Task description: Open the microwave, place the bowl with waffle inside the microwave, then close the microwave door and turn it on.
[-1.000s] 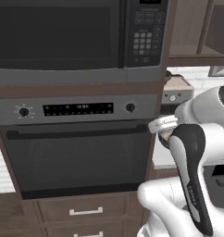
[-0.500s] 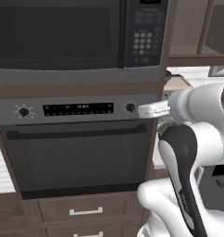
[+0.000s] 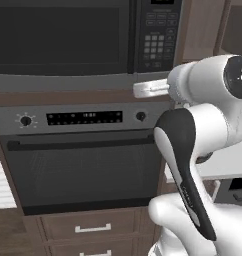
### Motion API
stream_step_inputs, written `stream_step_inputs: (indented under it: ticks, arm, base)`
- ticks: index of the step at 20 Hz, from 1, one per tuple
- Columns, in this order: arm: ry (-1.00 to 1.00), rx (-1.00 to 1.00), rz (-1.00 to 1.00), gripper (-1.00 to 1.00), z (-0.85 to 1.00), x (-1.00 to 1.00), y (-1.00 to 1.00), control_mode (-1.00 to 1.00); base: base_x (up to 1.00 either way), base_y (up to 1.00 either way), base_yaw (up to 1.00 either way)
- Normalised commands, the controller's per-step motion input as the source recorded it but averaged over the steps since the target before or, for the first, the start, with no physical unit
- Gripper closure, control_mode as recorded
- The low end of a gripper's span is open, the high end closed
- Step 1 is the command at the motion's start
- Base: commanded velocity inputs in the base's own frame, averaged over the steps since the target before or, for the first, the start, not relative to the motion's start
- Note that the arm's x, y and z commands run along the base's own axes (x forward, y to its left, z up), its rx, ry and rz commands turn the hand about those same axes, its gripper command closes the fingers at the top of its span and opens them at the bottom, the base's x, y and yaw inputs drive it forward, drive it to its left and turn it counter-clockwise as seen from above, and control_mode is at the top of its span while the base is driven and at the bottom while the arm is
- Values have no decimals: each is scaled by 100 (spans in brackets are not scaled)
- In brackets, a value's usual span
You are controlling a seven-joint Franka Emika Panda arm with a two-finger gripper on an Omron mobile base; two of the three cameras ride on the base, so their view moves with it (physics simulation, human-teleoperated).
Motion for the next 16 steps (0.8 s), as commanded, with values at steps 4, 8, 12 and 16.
stream_step_inputs:
  ticks: [4, 8, 12, 16]
  arm:
    - [-2, 0, -3, -100, 56, 8, 13, -100]
    - [-7, 0, -3, -100, 0, 27, 4, -100]
    - [0, 0, -5, -100, -27, 67, 0, -100]
    - [3, 0, -2, -100, -24, 91, 5, -100]
  base:
    - [0, 0, 0]
    - [0, 0, 0]
    - [0, 0, 0]
    - [0, 0, 0]
